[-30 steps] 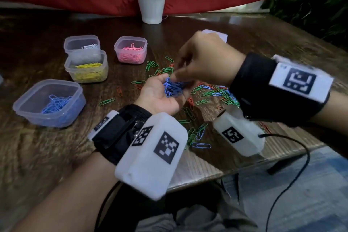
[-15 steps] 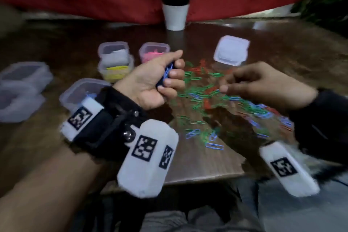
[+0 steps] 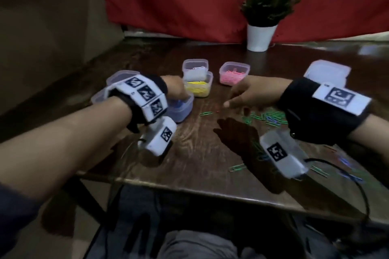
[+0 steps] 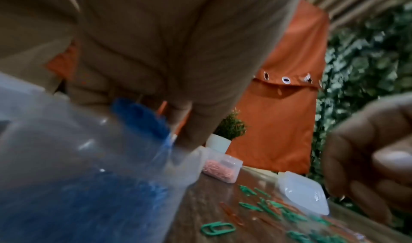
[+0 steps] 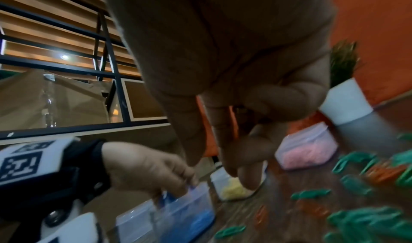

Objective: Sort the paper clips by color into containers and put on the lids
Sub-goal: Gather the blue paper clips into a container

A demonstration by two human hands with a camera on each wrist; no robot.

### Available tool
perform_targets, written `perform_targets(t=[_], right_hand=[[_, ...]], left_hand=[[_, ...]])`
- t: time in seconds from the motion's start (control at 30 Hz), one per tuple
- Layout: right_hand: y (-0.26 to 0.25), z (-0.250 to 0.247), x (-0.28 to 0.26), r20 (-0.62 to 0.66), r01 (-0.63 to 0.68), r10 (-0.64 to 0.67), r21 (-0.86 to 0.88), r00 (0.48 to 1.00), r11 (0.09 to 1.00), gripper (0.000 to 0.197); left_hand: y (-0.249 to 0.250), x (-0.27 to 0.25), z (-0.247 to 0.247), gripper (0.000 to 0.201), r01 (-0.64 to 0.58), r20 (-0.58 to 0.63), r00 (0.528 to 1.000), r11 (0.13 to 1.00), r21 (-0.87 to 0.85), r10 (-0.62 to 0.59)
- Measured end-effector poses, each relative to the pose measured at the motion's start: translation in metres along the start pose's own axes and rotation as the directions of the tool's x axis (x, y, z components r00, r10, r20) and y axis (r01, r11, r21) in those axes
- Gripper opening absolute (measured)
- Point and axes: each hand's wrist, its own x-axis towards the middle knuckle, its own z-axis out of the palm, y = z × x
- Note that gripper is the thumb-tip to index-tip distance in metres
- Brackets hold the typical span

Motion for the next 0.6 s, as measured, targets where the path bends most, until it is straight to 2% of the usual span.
perform_targets(t=[0.1,0.17,0.23,0.3,0.37,0.4,0.47,0.53,0.6], right_hand=[[0.033,-0.03,-0.034,-0.1,-0.079,0.081,0.025,0.992,0.997,0.02],[0.059,-0.052,-0.061,-0.172,-0.136,0.146,0.067,0.974,0.988,0.019],[0.084,-0.068,-0.088,-0.235,-0.202,0.21,0.06,0.949,0.978,0.01],[0.105,-0.073,-0.113,-0.281,-0.282,0.279,0.03,0.918,0.959,0.008],[0.119,-0.068,-0.133,-0.277,-0.354,0.336,-0.014,0.9,0.935,0.012],[0.123,-0.062,-0.141,-0.266,-0.387,0.362,-0.05,0.894,0.921,0.013],[0.127,-0.043,-0.156,-0.26,-0.449,0.404,-0.144,0.877,0.882,0.01],[0.126,-0.021,-0.166,-0.271,-0.468,0.406,-0.225,0.872,0.855,0.014],[0.119,0.003,-0.173,-0.305,-0.451,0.384,-0.193,0.872,0.871,0.02]], left_hand=[[-0.001,0.004,0.0,0.032,-0.045,0.066,0.997,0.99,0.131,0.037],[0.001,0.001,-0.005,0.027,-0.059,0.058,0.997,0.962,0.267,0.045],[0.013,-0.006,-0.014,0.016,-0.071,-0.057,0.993,0.927,0.368,0.099],[0.04,-0.019,-0.023,0.004,-0.114,-0.212,0.96,0.945,0.305,0.184],[0.078,-0.031,-0.021,0.015,-0.286,-0.28,0.9,0.937,0.199,0.334],[0.1,-0.037,-0.016,0.015,-0.387,-0.241,0.878,0.909,0.154,0.414],[0.137,-0.045,0.001,0.018,-0.539,-0.067,0.836,0.838,0.084,0.545],[0.159,-0.046,0.02,0.022,-0.6,0.125,0.798,0.796,0.083,0.589],[0.164,-0.04,0.035,0.024,-0.606,0.254,0.781,0.791,0.087,0.571]])
